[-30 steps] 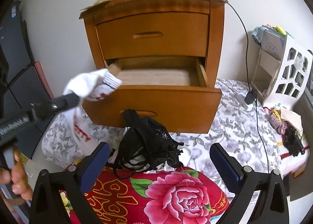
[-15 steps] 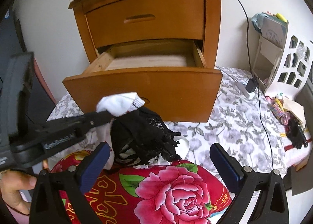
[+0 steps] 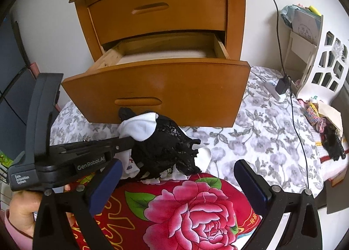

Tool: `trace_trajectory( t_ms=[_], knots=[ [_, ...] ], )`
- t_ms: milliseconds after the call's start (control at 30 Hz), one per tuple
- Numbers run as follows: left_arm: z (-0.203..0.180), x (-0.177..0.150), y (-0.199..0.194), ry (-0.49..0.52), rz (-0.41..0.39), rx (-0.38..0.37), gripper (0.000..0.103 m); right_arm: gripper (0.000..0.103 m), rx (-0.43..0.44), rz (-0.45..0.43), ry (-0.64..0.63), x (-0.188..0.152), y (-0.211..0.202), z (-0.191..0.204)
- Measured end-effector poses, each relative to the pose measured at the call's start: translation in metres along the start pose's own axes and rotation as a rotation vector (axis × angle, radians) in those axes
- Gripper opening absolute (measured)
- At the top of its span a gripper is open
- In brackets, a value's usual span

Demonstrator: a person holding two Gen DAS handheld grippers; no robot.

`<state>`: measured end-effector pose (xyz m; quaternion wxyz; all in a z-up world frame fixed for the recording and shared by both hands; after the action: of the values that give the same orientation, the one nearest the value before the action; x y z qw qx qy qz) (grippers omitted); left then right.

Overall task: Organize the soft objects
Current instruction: 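Open the left tool to release the sock onto the pile, then withdraw the left tool up from the cloth pile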

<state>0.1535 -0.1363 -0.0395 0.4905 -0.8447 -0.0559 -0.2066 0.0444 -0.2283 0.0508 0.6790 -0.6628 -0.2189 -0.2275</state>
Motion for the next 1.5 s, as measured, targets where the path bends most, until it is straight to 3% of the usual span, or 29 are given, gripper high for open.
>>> trace_trajectory(
  t_ms=[167,367,567,633,700,833,933,1067,1167,1300,1500],
  knots=[
    [-0.001,-0.001,-0.012,0.003,-0.002,-0.018,0.039,0.103,0.0,-0.015,-0.004,0.001,-0.005,0.001],
    [-0.005,0.002,-0.033,0.009,-0.034,-0.018,0.042,0.103,0.002,-0.043,-0.009,0.005,-0.016,0.003],
    [-0.004,0.001,-0.067,0.005,-0.101,0.033,0.049,0.103,0.004,-0.086,-0.023,0.009,-0.032,0.009],
    [-0.003,0.0,-0.079,0.005,-0.125,0.048,0.053,0.103,0.005,-0.099,-0.023,0.01,-0.036,0.01],
    [0.0,0.0,-0.089,0.0,-0.148,0.061,0.064,0.103,0.004,-0.11,-0.023,0.011,-0.04,0.011],
    [0.006,0.002,-0.109,-0.031,-0.195,0.087,0.066,0.103,0.005,-0.126,-0.027,0.014,-0.048,0.013],
    [0.012,0.005,-0.121,-0.058,-0.235,0.124,0.078,0.103,0.012,-0.135,-0.032,0.019,-0.051,0.014],
    [0.012,0.008,-0.135,-0.054,-0.281,0.161,0.081,0.103,0.03,-0.155,-0.044,0.031,-0.057,0.017],
    [0.01,0.015,-0.145,-0.045,-0.325,0.192,0.092,0.103,0.029,-0.178,-0.056,0.042,-0.064,0.018],
    [0.006,0.026,-0.162,-0.024,-0.388,0.251,0.097,0.103,0.015,-0.22,-0.075,0.063,-0.076,0.018],
    [0.004,0.046,-0.19,0.004,-0.457,0.285,0.097,0.103,0.001,-0.251,-0.076,0.089,-0.085,0.012]
  ],
)
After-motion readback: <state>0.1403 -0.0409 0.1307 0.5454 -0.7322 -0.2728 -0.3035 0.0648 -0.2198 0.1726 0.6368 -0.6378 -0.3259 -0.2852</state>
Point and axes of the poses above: each gripper's, at about its wrist camera, not at the fingertips, and y roughly the way its jaws point, z to its left, x to its top, the point moved 1 cm from there along y, roughly the way its jaws point, and after that the axes turned 8 degrees about -y, right-handed, at the moved point
